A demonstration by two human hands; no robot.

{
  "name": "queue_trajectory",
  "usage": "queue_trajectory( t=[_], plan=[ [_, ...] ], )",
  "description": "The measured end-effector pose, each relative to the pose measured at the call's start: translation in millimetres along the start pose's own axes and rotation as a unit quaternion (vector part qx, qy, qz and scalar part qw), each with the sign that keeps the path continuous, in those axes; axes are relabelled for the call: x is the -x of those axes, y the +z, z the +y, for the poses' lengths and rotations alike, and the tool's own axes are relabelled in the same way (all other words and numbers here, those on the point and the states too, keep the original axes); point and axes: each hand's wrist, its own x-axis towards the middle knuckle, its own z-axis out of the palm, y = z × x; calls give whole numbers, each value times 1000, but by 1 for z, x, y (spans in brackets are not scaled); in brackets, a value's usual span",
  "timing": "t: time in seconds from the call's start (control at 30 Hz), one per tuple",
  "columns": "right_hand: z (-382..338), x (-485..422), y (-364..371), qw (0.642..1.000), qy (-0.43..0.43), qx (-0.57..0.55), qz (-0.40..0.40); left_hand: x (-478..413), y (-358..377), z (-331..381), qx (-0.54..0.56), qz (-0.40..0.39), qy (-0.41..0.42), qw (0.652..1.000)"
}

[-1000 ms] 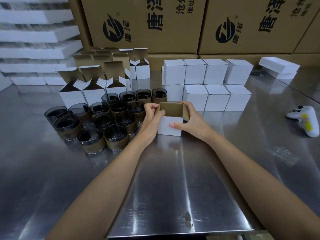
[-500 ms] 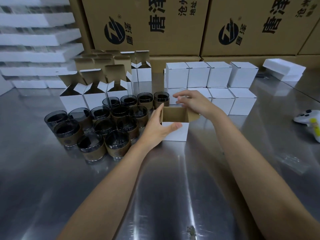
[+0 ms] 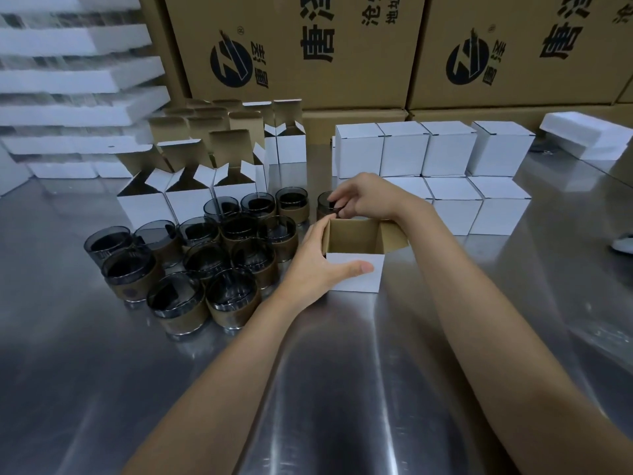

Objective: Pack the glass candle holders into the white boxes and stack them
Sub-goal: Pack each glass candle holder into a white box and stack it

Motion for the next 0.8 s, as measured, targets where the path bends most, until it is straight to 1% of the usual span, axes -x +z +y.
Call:
queue_trajectory(
  t=[0.07, 0.13, 0.2, 0.3, 0.4, 0.47, 0.53, 0.63, 0.8],
  plan=[
    [1, 0, 1, 998, -8, 57, 19, 0, 0, 0, -4, -1, 0, 1000],
    [0, 0, 4, 996, -4, 81, 37, 0, 0, 0, -9, 0, 0, 1000],
    [-2, 1, 5, 995, -7, 72, 65, 0, -1, 0, -14, 2, 1, 1000],
    [-12, 7, -1, 990, -31, 54, 127, 1, -1, 2, -25, 8, 0, 1000],
    [-24, 20, -11, 976, -44, 33, 211, 2, 0, 2, -25, 13, -5, 1000],
    [-29, 32, -18, 969, -48, -2, 241, 2, 0, 1, -27, 21, -9, 999],
    [-33, 48, -25, 967, -48, -50, 246, 3, -1, 1, -22, 32, -12, 999],
    [-35, 70, -32, 965, -52, -126, 224, 5, -1, 2, -3, 41, -10, 999],
    [-36, 83, -34, 970, -69, -138, 186, 6, -1, 1, -4, 39, -2, 999]
  ],
)
